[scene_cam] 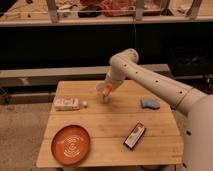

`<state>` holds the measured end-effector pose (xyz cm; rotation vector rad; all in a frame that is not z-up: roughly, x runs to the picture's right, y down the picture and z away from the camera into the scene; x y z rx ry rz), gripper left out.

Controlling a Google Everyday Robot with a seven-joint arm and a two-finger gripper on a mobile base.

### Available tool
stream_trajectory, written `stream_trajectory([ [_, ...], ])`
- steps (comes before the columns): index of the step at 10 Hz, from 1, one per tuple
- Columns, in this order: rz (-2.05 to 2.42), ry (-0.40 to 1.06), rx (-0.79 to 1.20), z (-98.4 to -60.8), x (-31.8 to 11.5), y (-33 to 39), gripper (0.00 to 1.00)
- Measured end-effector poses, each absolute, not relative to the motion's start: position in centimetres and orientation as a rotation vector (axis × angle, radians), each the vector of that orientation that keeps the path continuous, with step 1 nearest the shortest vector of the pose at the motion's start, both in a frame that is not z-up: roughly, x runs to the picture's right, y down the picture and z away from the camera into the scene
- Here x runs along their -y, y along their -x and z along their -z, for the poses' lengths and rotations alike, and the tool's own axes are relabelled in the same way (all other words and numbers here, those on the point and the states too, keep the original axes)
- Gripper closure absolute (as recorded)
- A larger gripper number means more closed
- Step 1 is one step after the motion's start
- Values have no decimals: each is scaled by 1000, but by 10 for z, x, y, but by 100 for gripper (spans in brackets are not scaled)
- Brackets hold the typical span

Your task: Place the pepper in the ceramic cup

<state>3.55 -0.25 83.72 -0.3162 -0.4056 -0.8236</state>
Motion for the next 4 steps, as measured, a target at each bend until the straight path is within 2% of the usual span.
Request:
stream_trajectory([
  [2,821,315,407,-837,4,-36,56],
  [3,819,315,408,-837,4,-36,56],
  [4,818,312,408,-837,4,-36,51],
])
